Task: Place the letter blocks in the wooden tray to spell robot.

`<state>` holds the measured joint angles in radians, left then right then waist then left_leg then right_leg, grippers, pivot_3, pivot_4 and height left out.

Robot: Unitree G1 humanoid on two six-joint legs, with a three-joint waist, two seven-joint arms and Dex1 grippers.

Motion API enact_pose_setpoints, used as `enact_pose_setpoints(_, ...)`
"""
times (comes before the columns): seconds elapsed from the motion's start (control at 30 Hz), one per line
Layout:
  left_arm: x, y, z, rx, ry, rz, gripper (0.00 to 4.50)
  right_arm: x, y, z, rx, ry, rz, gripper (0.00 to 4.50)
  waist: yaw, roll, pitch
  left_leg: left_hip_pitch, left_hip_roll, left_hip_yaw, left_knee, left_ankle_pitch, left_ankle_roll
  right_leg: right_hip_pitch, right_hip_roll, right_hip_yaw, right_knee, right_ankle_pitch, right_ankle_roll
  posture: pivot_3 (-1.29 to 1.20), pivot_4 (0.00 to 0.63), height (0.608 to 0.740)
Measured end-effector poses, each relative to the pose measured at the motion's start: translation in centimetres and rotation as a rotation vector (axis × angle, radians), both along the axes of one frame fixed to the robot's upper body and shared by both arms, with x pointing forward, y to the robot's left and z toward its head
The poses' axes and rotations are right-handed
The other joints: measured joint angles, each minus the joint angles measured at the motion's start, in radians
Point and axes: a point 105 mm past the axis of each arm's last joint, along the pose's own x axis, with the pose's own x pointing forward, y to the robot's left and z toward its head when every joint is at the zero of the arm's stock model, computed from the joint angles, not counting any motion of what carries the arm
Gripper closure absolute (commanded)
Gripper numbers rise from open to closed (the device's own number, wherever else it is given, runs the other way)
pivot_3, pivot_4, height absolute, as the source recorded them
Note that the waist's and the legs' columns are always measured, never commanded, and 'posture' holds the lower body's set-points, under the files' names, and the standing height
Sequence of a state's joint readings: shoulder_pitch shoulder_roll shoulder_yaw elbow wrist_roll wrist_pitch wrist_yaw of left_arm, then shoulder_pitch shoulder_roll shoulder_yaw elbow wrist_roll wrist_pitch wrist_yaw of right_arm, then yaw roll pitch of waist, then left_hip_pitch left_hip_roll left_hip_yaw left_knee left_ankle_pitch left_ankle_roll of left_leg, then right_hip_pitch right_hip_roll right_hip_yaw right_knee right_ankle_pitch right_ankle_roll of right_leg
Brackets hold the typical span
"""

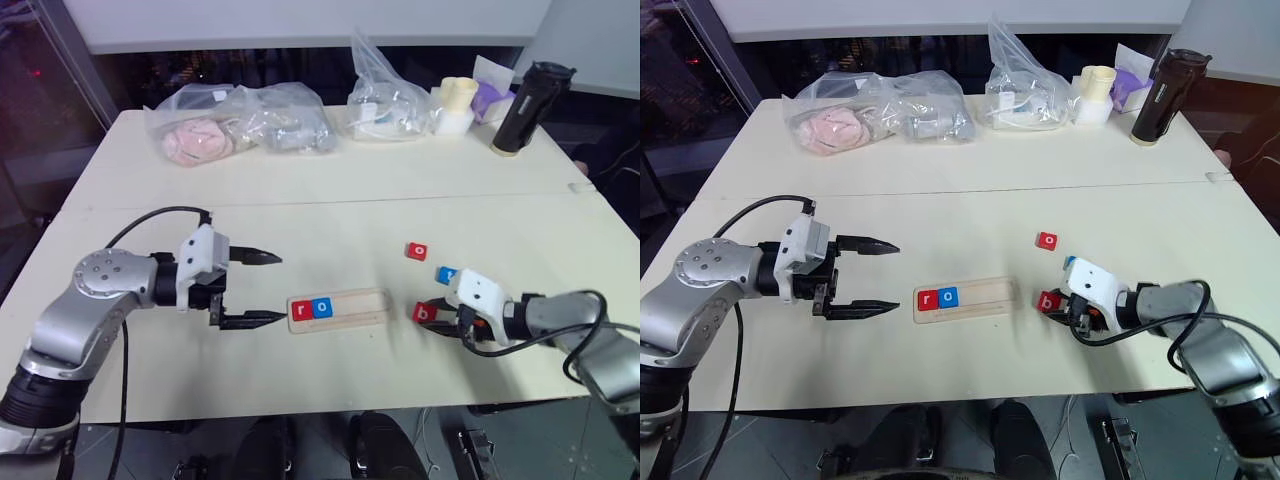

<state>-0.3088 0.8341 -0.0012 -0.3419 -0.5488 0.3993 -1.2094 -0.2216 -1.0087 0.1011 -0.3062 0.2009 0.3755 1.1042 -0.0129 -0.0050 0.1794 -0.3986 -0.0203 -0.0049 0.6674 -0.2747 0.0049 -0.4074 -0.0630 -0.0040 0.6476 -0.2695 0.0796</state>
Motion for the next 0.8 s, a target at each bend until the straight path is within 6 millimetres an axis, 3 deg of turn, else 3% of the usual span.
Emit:
enact_pose_setpoints(0.13, 0.0, -0.1, 0.1, 0.004, -0.001, -0.019, 0.00, 0.9, 3.7, 3.2, 0.018, -0.053, 0.209, 3.35, 0.001, 0.000, 0.000, 0.000, 0.000, 0.000, 0.000, 0.000, 0.000, 0.000, 0.000, 0.000, 0.000, 0.000, 0.000, 0.00, 0.150, 0.740)
enact_pose_setpoints(0.33, -0.9, 0.0, -0.2, 0.017, 0.013, -0.037, 0.00, 2.0, 8.3, 2.2, 0.064, 0.021, 0.355, 3.35, 0.002, 0.000, 0.000, -0.002, -0.001, 0.000, 0.000, 0.000, 0.000, -0.001, -0.001, 0.000, 0.000, 0.000, 0.000, 0.00, 0.150, 0.740)
enact_pose_setpoints(0.53, -1.7, 0.8, -0.5, 0.053, 0.016, -0.014, 0.00, 3.6, 9.9, 0.4, 0.036, 0.043, 0.380, 3.35, 0.002, 0.000, 0.000, -0.002, 0.000, 0.000, -0.001, 0.000, 0.000, -0.002, -0.002, 0.000, 0.000, 0.000, -0.001, 0.00, 0.150, 0.740)
enact_pose_setpoints(0.8, -1.7, 1.0, -0.2, 0.054, -0.001, 0.002, 0.00, 4.0, 9.7, -1.0, 0.011, 0.073, 0.378, 3.35, 0.000, 0.000, 0.000, -0.002, 0.000, 0.000, -0.001, 0.000, -0.001, -0.003, -0.002, 0.000, 0.000, 0.001, -0.001, 0.00, 0.150, 0.740)
